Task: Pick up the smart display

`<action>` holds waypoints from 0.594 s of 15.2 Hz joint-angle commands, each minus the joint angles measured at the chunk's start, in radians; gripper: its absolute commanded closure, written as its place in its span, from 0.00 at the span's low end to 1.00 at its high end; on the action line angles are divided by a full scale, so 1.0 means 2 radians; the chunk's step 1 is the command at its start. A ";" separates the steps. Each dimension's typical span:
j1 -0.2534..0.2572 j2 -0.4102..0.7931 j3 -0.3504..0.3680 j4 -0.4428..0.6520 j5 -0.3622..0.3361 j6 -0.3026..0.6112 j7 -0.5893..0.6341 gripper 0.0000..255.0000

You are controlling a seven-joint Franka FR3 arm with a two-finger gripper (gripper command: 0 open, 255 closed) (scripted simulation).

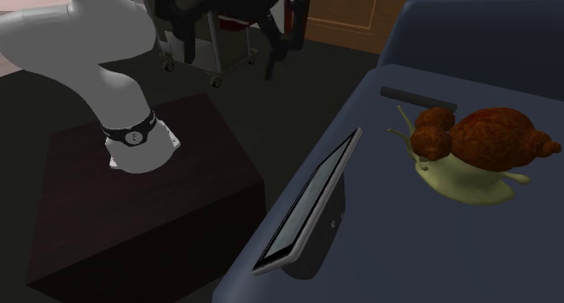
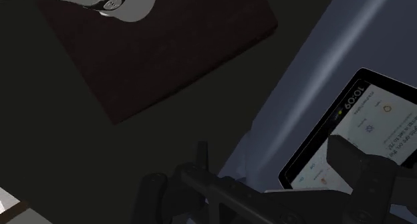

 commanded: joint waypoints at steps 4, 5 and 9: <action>-0.017 0.117 0.062 0.072 -0.020 0.002 0.145 0.00; -0.018 0.144 0.072 0.088 -0.028 0.002 0.174 0.00; -0.006 0.257 0.095 0.161 -0.069 -0.004 0.291 0.00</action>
